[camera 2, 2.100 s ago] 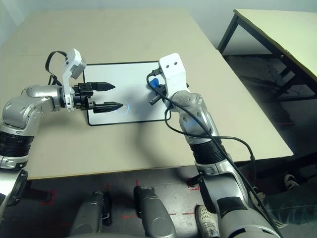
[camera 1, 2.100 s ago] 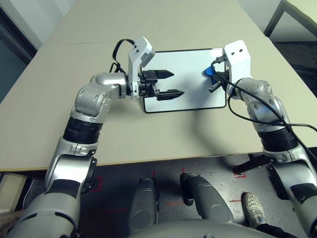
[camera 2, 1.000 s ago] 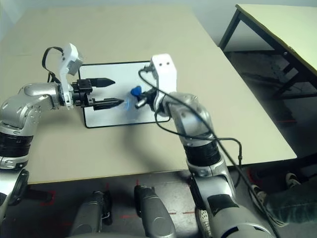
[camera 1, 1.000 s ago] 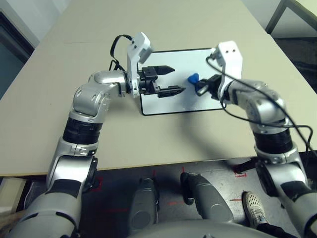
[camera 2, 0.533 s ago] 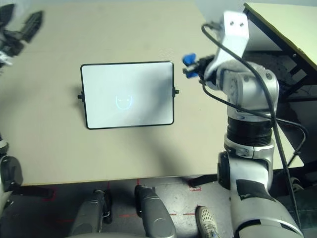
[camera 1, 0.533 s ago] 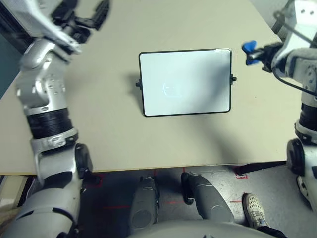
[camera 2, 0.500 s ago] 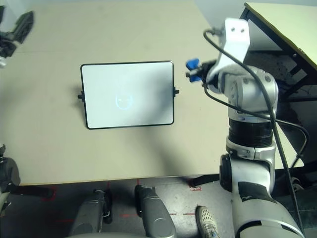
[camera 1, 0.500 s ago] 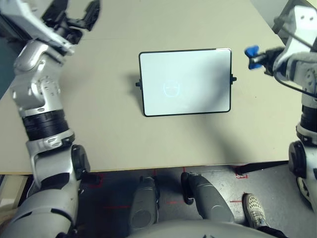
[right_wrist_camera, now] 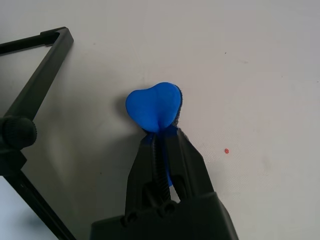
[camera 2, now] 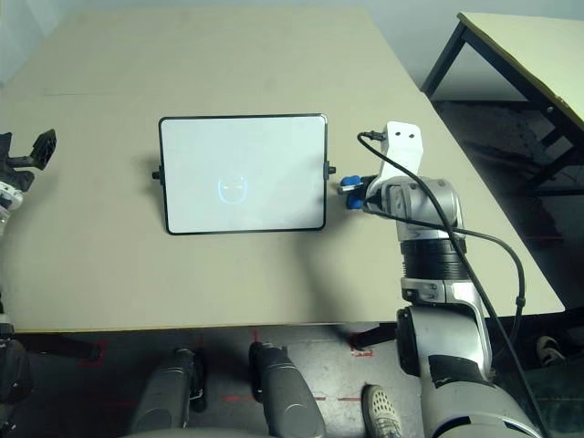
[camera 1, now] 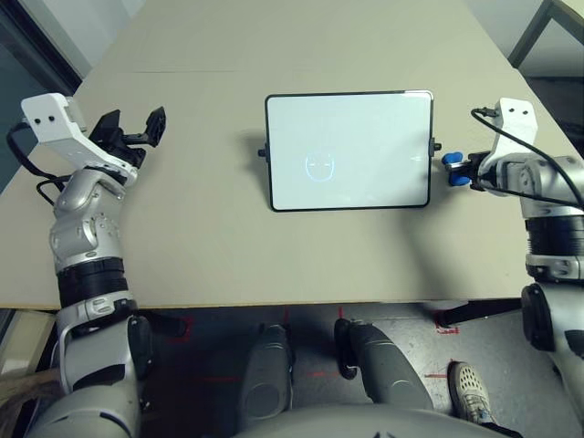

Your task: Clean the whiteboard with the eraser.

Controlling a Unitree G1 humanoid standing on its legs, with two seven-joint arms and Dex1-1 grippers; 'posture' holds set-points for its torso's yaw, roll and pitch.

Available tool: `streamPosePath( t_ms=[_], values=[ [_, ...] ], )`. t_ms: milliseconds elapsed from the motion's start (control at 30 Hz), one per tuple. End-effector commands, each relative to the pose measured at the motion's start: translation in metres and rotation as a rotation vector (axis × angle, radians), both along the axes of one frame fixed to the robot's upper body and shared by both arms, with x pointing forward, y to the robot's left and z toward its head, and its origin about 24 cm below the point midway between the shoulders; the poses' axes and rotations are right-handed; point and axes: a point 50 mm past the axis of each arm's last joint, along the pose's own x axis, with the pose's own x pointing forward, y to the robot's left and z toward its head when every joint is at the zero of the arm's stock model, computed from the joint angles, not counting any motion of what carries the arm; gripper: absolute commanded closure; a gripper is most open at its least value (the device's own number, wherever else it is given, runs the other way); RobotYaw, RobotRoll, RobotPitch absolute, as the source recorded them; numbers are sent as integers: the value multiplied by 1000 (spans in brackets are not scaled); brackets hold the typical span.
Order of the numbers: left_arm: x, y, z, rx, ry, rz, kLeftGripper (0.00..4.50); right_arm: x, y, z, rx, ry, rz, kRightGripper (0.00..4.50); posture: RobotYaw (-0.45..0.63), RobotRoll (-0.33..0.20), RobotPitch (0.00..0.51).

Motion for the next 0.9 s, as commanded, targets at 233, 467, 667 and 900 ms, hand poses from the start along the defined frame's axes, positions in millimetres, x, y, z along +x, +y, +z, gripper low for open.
streamPosePath(
  t_ms=[233,467,667,900],
  values=[
    [6,-11,4,7,6,-45,0,-9,-9,1,41,-7,-48,1745,-70,0,123],
    [11,-14,10,15,-16,-50,0,-9,-28,36,90,-210,-122,40,-90,0,125],
    [11,-5,11,40,-44,9,0,-2,-57,31,25,-419,-185,40,-83,0,141],
    [0,14,0,75,-52,170,0,6,-73,-13,-16,-589,-118,40,-30,0,156]
  ],
)
